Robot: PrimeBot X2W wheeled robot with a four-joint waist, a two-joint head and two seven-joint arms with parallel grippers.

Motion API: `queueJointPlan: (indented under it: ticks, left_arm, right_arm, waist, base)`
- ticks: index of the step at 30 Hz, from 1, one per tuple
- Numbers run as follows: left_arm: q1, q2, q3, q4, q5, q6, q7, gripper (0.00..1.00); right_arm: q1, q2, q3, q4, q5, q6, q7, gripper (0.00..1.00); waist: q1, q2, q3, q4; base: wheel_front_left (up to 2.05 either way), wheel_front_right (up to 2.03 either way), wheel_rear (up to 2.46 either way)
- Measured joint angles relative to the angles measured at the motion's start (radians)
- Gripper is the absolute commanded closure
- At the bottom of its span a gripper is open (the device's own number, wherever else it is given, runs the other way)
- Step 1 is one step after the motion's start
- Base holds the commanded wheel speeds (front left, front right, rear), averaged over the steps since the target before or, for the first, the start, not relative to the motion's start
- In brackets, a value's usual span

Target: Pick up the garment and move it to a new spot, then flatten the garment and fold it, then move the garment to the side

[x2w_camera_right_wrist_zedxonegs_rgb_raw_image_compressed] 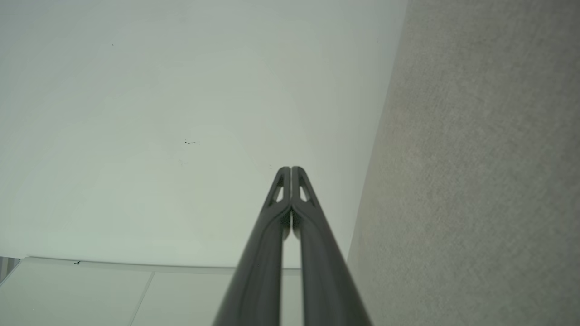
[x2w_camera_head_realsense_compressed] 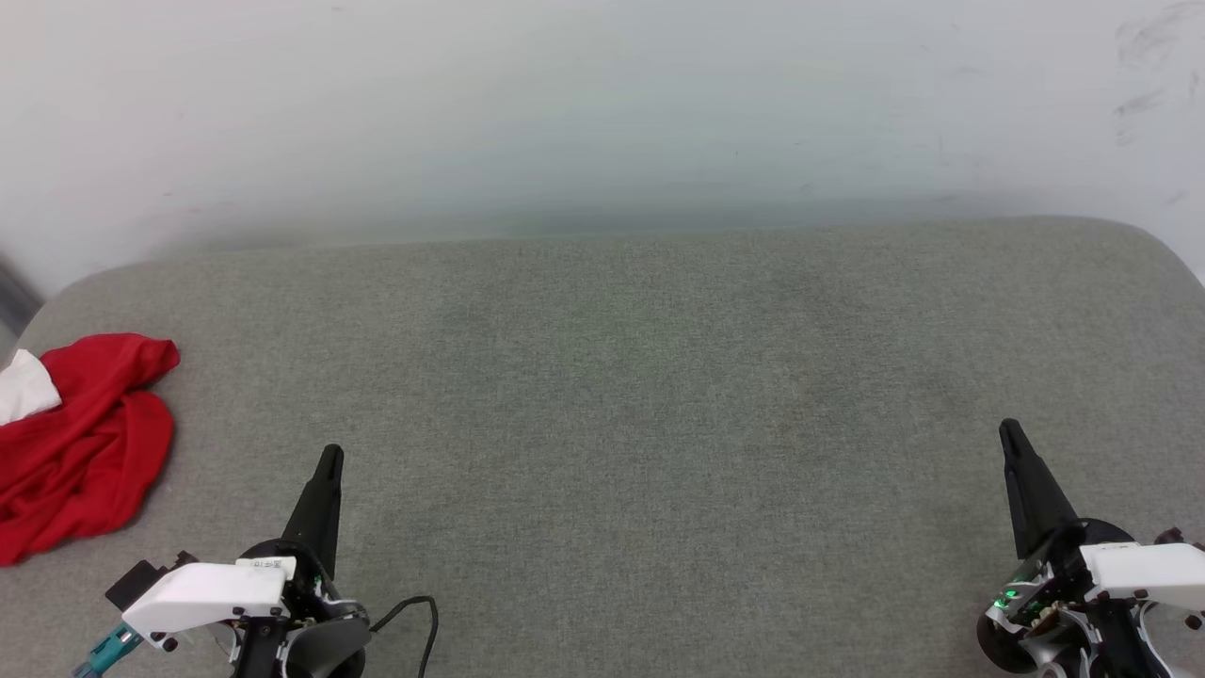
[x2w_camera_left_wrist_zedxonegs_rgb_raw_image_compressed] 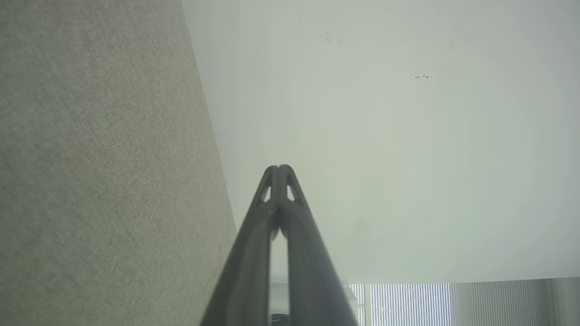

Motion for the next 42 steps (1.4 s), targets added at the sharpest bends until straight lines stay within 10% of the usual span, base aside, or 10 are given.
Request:
queueJointPlan:
  ticks: [29, 30, 42]
  left_arm:
    - [0.000, 0.000, 0.000, 0.000, 0.000, 0.000, 0.000, 1.00]
    - [0.000, 0.000, 0.000, 0.000, 0.000, 0.000, 0.000, 0.00]
    - [0.042, -0.004, -0.002, 0.004, 0.044, 0.001, -0.040, 0.00]
  right_arm:
    - [0.000, 0.000, 0.000, 0.000, 0.000, 0.000, 0.000, 1.00]
    - [0.000, 0.000, 0.000, 0.000, 0.000, 0.000, 0.000, 0.00]
    - [0.041, 0.001, 0.005, 0.032, -0.048, 0.000, -0.040, 0.00]
  waist:
    - [0.0000, 0.0000, 0.000, 0.000]
    - [0.0000, 0.0000, 0.000, 0.000]
    - [0.0000, 0.0000, 0.001, 0.000]
  base:
    - [0.00, 0.00, 0.00]
    - [0.00, 0.00, 0.00]
    - [0.00, 0.00, 0.00]
